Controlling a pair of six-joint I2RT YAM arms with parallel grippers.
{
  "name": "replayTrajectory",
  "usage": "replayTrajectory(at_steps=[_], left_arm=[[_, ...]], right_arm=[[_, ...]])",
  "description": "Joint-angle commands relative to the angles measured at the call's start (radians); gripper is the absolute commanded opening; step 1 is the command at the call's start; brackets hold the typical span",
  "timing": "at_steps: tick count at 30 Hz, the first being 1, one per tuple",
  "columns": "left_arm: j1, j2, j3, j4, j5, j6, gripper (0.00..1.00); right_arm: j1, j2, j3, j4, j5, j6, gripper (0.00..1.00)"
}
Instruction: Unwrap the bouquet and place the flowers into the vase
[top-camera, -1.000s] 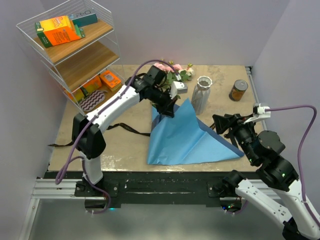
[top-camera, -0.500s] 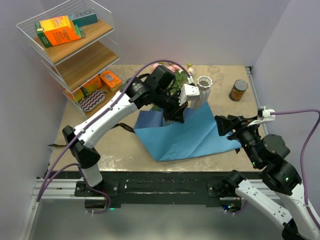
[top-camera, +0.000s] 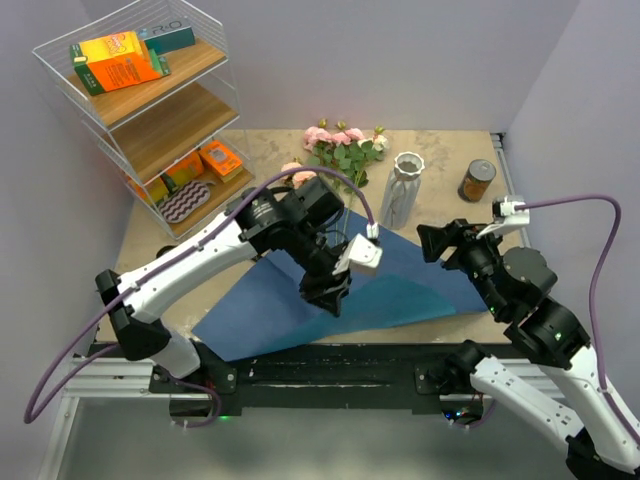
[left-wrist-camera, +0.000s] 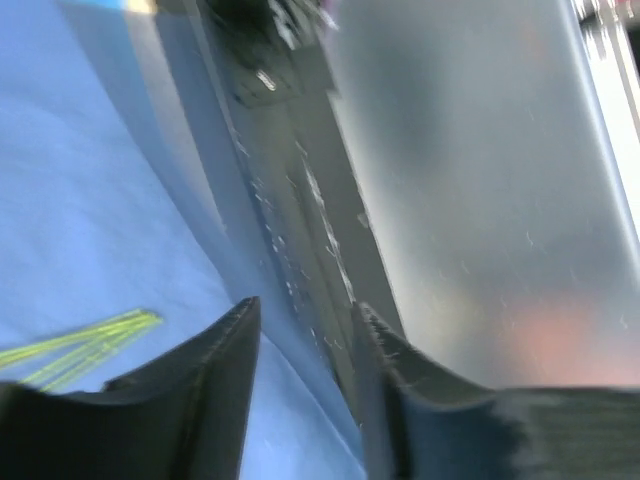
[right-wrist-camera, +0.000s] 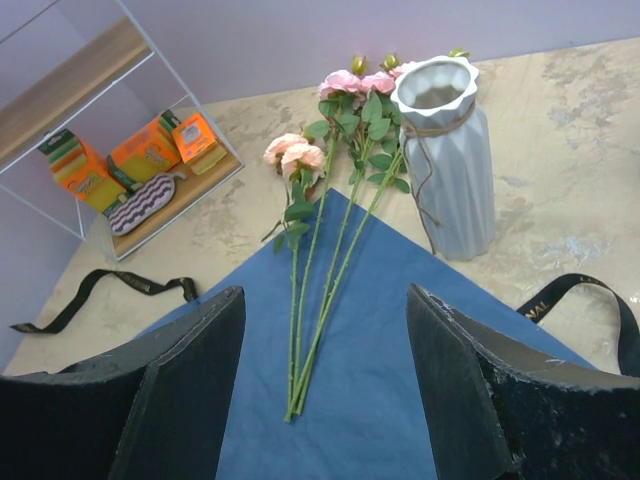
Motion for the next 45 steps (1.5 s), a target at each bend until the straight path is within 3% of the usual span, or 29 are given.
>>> replayTrajectory(at_steps=[1, 2, 12, 18, 21, 24, 25, 29, 33, 38, 45], left_arm=[[-0.062, -0.124, -0.126, -0.069, 0.036, 0.160, 0.54], [-0.071, -0.138, -0.149, -0.069, 0.025, 0.165, 0.59], [-0.079, -0.155, -0.169, -0.069, -0.047, 0.214, 0.63], [-0.060, -0.161, -0.146, 0.011, -0.109, 0.188, 0.59], [0.015, -0.170, -0.151, 0.152, -0.167, 0.087, 0.64], [0.177, -0.155, -0.194, 0.318, -0.231, -0.051, 0.77], [0.290, -0.145, -0.208, 0.342, -0.216, -0.088, 0.78], [0.513, -0.037, -0.328, 0.436, -0.227, -0.180, 0.80], [0.613, 0.004, -0.476, 0.485, -0.297, -0.174, 0.79], [0.618, -0.026, -0.677, 0.605, -0.501, -0.130, 0.80], [0.636, 0.004, -0.723, 0.642, -0.537, -0.127, 0.80]], right_arm=[[-0.004, 0.026, 0.062, 0.026, -0.002, -0.027, 0.69], [-0.004, 0.029, 0.067, 0.027, -0.019, -0.032, 0.69], [-0.005, 0.123, 0.104, -0.016, -0.108, -0.059, 0.70], [-0.004, 0.192, 0.159, -0.100, -0.090, -0.079, 0.70], [-0.004, 0.252, 0.234, -0.187, -0.039, -0.087, 0.70], [-0.004, 0.324, 0.300, -0.284, 0.007, -0.081, 0.71], [-0.005, 0.359, 0.311, -0.327, 0.013, -0.078, 0.71], [-0.005, 0.427, 0.337, -0.370, 0.007, -0.087, 0.71], [-0.004, 0.516, 0.317, -0.258, -0.105, -0.105, 0.71], [-0.004, 0.707, 0.283, -0.070, -0.176, -0.119, 0.68], [0.015, 0.888, 0.141, 0.291, -0.156, -0.139, 0.61]])
